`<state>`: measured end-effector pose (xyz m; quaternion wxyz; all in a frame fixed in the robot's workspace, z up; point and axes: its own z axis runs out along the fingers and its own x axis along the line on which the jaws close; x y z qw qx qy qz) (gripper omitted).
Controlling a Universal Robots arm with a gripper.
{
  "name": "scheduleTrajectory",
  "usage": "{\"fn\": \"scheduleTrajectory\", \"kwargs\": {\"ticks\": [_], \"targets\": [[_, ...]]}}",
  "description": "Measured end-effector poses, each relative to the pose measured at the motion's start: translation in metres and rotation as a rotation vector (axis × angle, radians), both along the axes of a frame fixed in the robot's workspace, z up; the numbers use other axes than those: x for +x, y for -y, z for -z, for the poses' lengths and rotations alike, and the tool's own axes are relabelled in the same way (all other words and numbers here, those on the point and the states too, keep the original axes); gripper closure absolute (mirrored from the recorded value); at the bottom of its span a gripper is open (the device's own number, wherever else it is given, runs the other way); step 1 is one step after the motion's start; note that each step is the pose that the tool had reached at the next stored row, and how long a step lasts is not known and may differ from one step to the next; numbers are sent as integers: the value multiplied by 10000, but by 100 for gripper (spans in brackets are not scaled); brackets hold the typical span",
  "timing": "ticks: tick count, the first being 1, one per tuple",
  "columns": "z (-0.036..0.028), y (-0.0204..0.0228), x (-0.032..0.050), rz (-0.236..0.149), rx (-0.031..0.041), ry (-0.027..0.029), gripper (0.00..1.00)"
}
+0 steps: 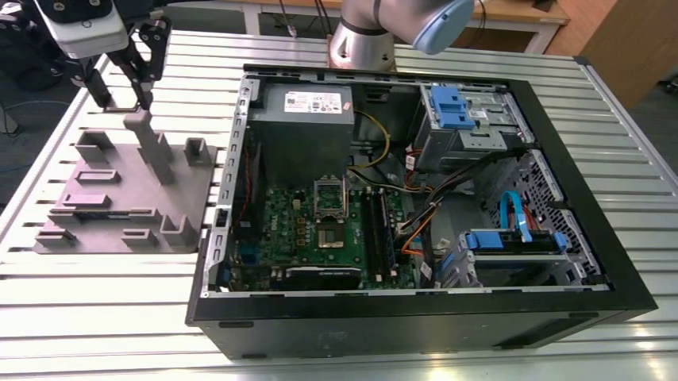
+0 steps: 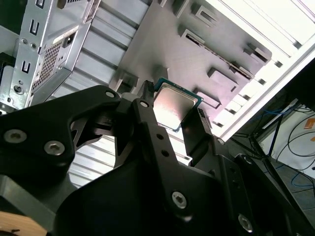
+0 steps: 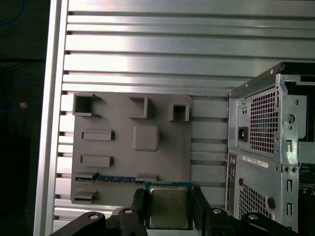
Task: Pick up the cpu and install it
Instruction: 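Pick up the cpu and move it towards the insertion slot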
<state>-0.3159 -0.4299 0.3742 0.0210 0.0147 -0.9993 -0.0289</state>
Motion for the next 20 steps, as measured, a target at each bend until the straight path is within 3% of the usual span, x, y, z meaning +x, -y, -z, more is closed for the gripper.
{"fn": "scheduleTrajectory", "kwargs": {"ticks": [20], "targets": [[0, 0, 69, -1, 0, 0, 53]]}}
